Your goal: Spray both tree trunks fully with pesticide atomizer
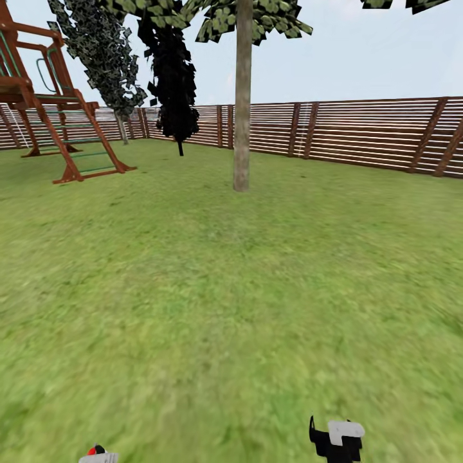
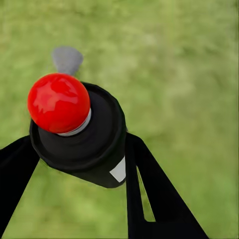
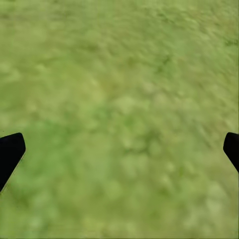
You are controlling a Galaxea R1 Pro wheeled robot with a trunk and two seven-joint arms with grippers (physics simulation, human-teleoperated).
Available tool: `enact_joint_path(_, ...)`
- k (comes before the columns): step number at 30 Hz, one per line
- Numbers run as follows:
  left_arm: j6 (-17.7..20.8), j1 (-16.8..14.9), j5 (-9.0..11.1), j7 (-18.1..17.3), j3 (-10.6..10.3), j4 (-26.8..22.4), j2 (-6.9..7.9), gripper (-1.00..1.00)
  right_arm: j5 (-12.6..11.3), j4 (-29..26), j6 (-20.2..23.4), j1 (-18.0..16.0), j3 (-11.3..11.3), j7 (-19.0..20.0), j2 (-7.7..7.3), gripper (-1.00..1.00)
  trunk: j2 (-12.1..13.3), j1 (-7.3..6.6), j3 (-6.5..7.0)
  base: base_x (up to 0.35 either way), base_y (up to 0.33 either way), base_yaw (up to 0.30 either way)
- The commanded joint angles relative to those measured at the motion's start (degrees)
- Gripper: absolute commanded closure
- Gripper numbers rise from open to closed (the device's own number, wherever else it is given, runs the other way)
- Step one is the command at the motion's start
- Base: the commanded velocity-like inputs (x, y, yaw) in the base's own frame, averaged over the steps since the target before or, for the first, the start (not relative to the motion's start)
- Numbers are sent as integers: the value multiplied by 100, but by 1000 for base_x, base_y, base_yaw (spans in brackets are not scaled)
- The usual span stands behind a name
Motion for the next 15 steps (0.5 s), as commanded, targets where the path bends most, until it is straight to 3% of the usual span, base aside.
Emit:
enact_joint_path(1,-11,-4,21,-59,44,5,-1,100,60,4,-11,-4,-41,-28,2,-100,-2,3,-5,338,0,0)
enact_joint_path(15,-18,-4,21,-59,44,5,-1,100,60,4,-11,-4,-41,-25,2,-100,-2,3,-5,338,0,0)
